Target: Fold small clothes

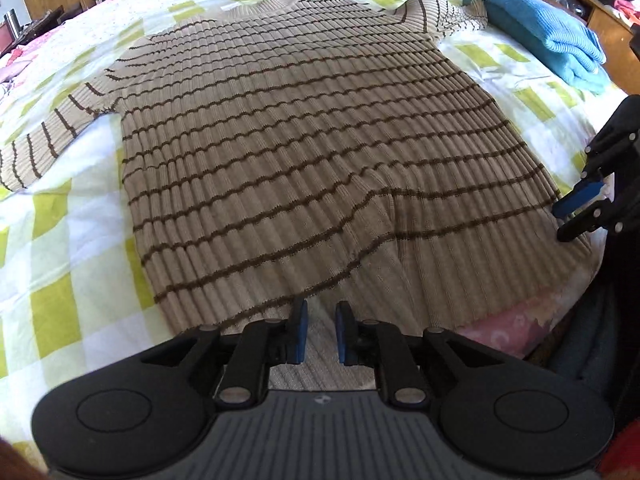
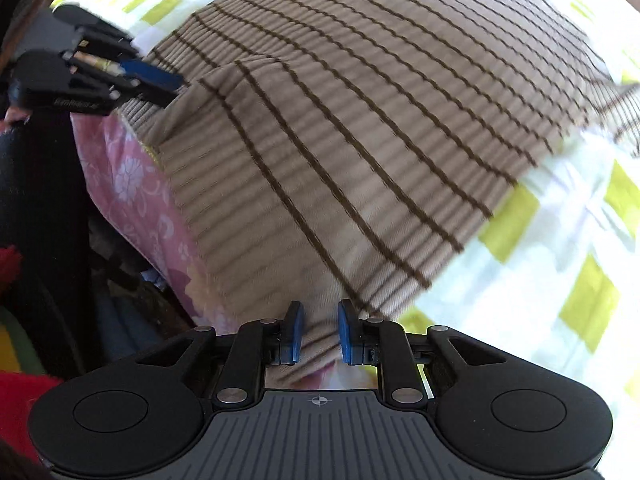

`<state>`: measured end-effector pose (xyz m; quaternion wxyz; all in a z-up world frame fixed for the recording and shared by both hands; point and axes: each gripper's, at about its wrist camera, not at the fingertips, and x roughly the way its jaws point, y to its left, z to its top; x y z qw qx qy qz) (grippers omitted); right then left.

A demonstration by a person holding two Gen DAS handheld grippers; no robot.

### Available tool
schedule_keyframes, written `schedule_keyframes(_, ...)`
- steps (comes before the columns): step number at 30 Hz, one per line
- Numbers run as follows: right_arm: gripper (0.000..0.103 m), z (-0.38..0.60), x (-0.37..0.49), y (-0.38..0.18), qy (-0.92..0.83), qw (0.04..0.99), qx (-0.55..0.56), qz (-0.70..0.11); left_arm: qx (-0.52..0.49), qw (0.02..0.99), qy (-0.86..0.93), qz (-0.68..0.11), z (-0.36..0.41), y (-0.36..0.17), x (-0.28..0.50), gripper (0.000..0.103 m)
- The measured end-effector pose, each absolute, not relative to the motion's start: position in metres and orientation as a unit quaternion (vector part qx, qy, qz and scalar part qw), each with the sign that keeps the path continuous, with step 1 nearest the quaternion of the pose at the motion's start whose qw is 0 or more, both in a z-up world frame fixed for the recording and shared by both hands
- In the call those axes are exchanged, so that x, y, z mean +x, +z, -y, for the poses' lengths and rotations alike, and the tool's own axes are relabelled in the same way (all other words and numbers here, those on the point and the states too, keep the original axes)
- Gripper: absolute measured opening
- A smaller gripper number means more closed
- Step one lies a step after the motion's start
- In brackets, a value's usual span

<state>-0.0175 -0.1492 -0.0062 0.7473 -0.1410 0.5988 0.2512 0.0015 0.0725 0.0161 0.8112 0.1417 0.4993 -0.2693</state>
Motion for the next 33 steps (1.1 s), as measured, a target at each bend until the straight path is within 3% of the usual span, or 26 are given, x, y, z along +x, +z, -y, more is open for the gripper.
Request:
schedule_keyframes(12,0.02,0.227,0.014,0.036,0.129,0.856,0.037,-0.5,0.055,0.868,-0.29,-0.399,-0.027,0.051,0.034,0.025)
schedule_keyframes(22,0.023,0.326,0.058,0.022,-0.052,0.89,0.17,-0.419,0.028,0.843,-0.282,-0.458,0.029,0.002,0.075,0.026)
schedule_keyframes(33,0.026,0.388,0.121,-0.009,-0.225,0.879,0.254,-0.335,0.02,0.852,-0.289,-0.435,0.063,0.007,0.089,0.029)
